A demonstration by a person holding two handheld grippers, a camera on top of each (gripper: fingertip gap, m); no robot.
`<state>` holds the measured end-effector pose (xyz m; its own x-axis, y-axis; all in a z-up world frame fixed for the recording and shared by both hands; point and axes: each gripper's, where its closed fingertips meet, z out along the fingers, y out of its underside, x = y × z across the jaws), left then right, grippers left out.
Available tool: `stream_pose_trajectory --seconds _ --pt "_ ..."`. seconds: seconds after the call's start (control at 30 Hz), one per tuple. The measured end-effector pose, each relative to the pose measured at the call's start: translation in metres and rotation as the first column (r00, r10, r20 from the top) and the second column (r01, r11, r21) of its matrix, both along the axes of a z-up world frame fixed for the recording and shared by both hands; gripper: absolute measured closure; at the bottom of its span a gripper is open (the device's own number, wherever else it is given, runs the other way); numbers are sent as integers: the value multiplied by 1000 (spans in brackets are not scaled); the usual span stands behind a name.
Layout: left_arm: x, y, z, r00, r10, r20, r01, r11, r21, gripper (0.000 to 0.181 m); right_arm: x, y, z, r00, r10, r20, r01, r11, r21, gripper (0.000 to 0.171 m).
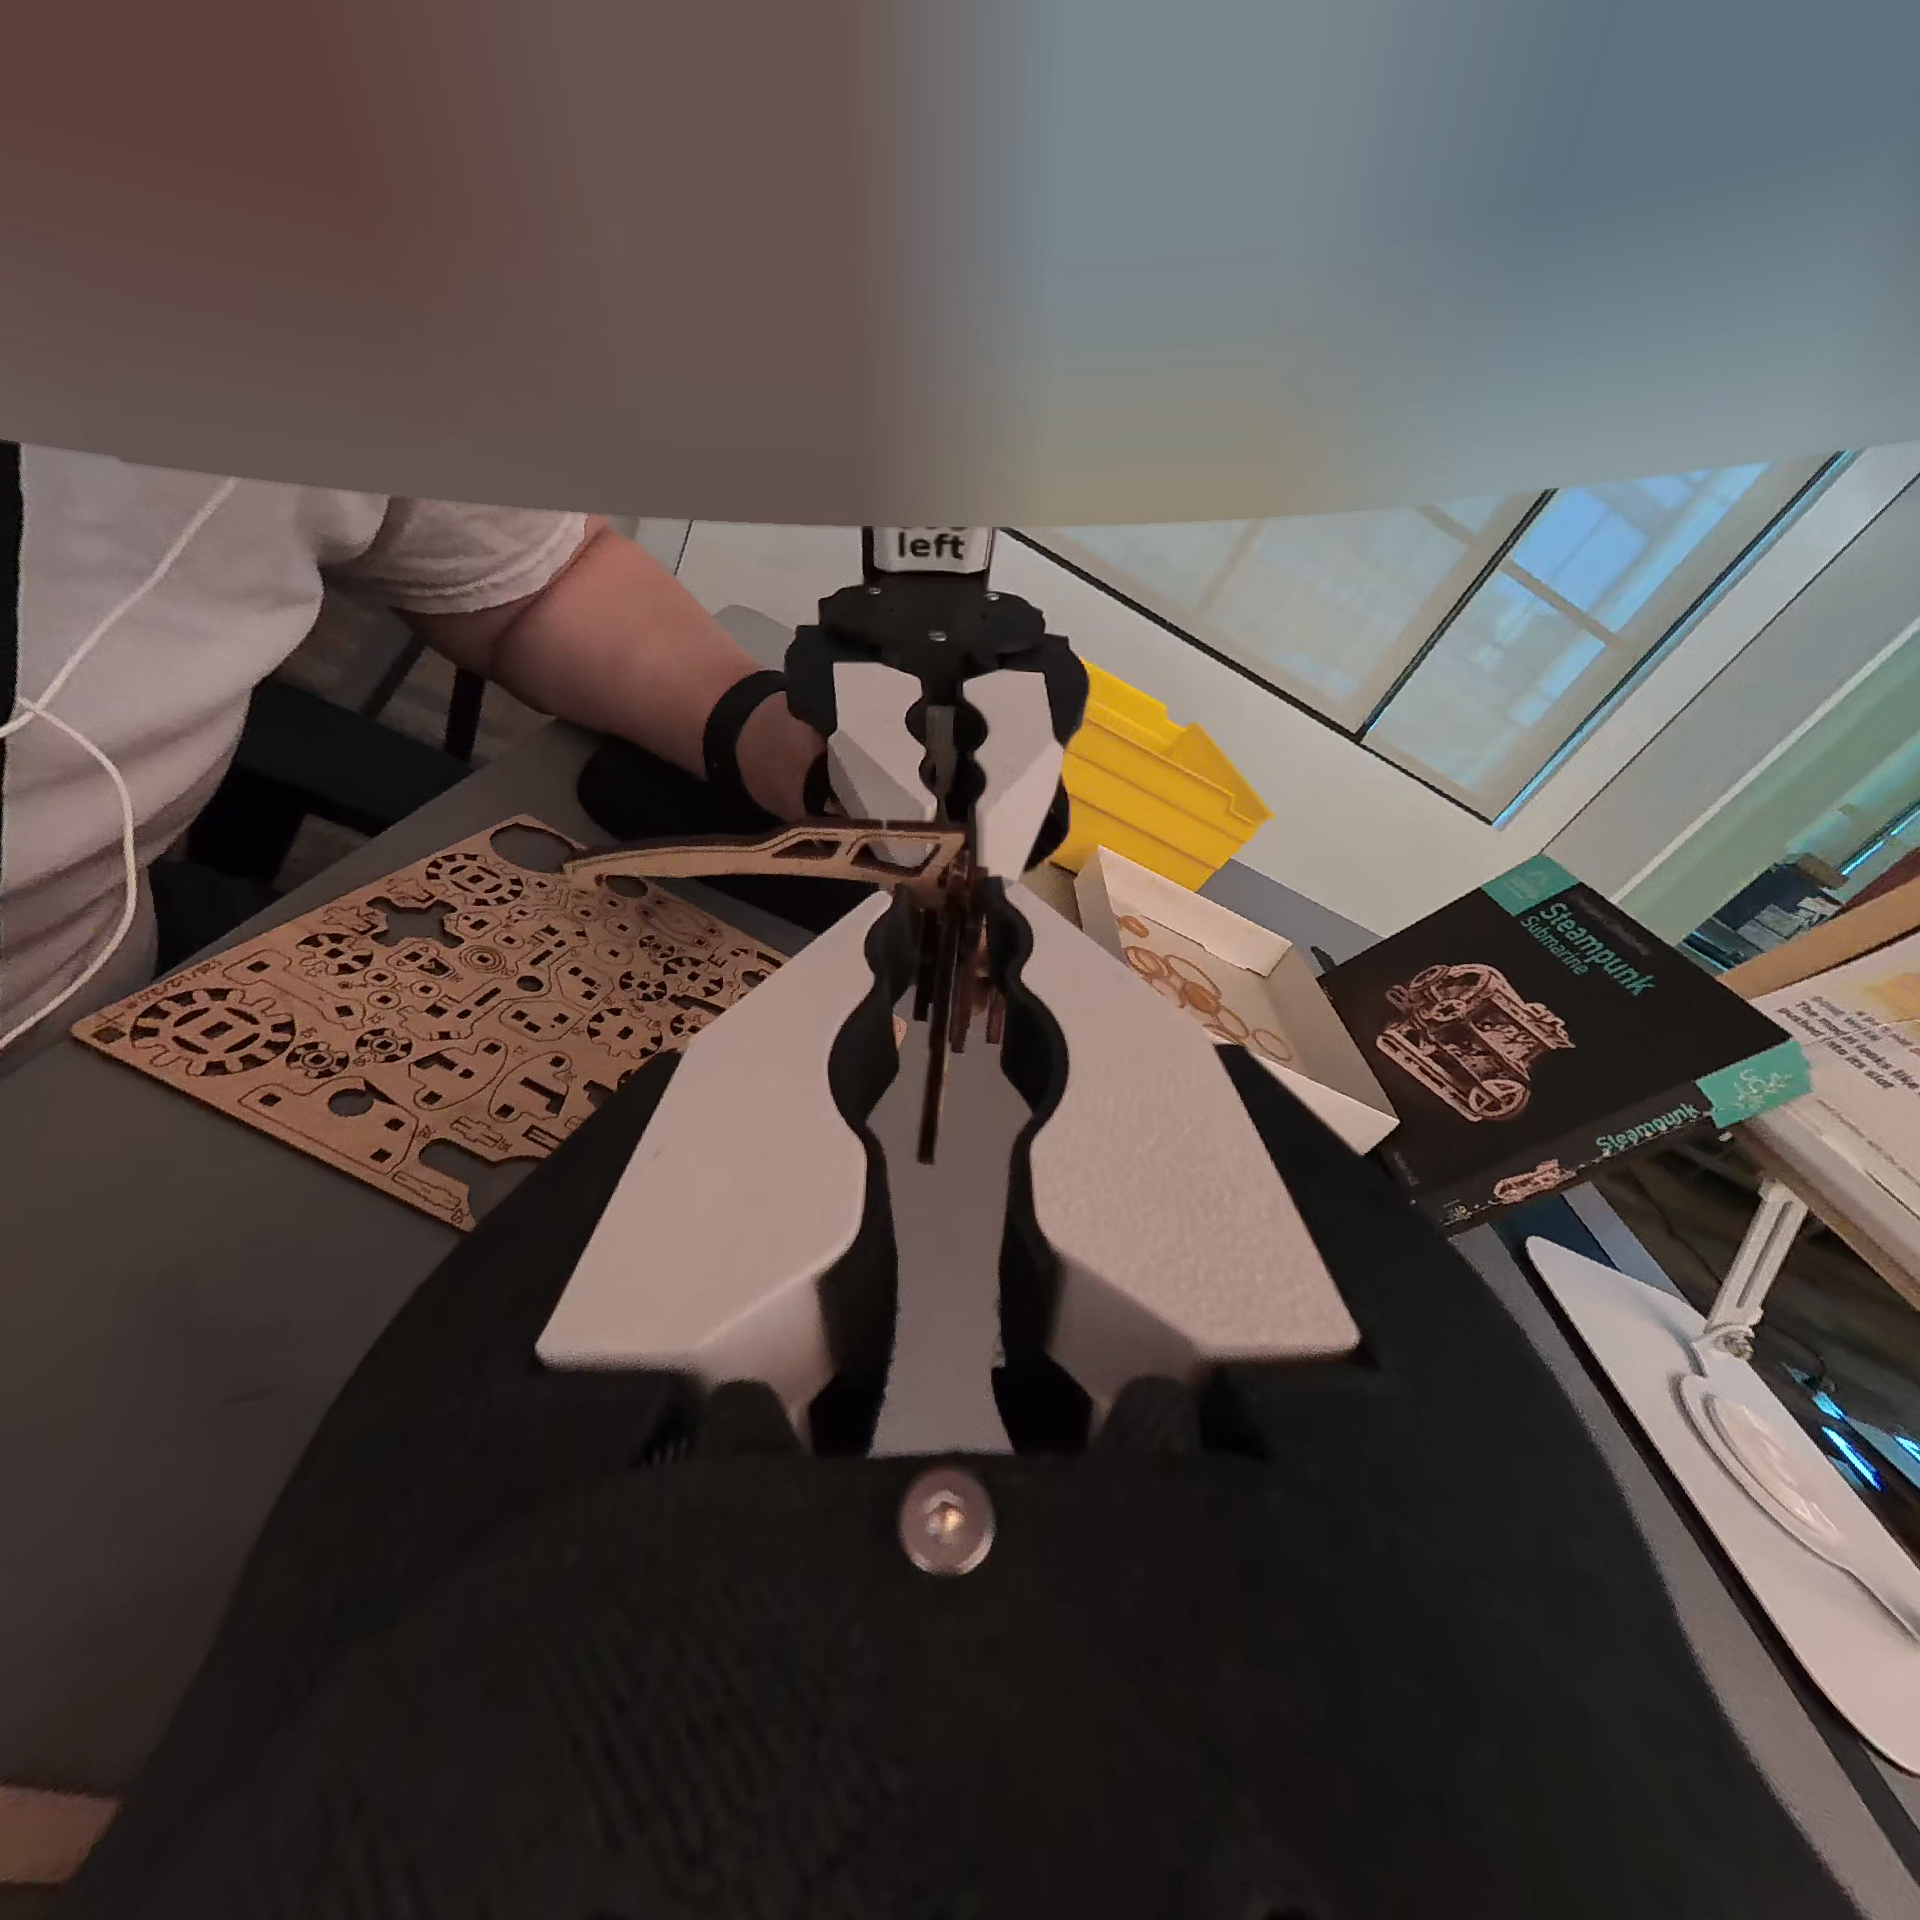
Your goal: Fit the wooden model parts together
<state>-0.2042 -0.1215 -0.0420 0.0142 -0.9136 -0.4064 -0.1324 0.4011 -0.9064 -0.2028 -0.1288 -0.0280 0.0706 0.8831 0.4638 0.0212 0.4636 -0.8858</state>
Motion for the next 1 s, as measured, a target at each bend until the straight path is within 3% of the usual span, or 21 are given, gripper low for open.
stream_pose_trajectory --seconds 0.13,0.27,0.47,0.8,1.0 --pt "1 4 -1 998 58 -8 -57 993 100 180 2 6 -1 1000 -9 -6 9 1000 -29 159" --pt "0 6 -1 998 66 -18 -64 995 82 181 3 10 1 999 -43 -20 43 999 -21 152" --pt "1 6 -7 994 86 -74 -75 987 141 181 1 5 -5 999 -38 30 37 999 37 156" --pt "4 1 -10 995 35 -89 -34 999 14 181 0 1 -4 996 -65 53 59 992 109 156" --pt "5 -2 -9 997 7 -82 -9 999 -31 181 -1 -3 -3 997 -48 64 44 997 66 159"
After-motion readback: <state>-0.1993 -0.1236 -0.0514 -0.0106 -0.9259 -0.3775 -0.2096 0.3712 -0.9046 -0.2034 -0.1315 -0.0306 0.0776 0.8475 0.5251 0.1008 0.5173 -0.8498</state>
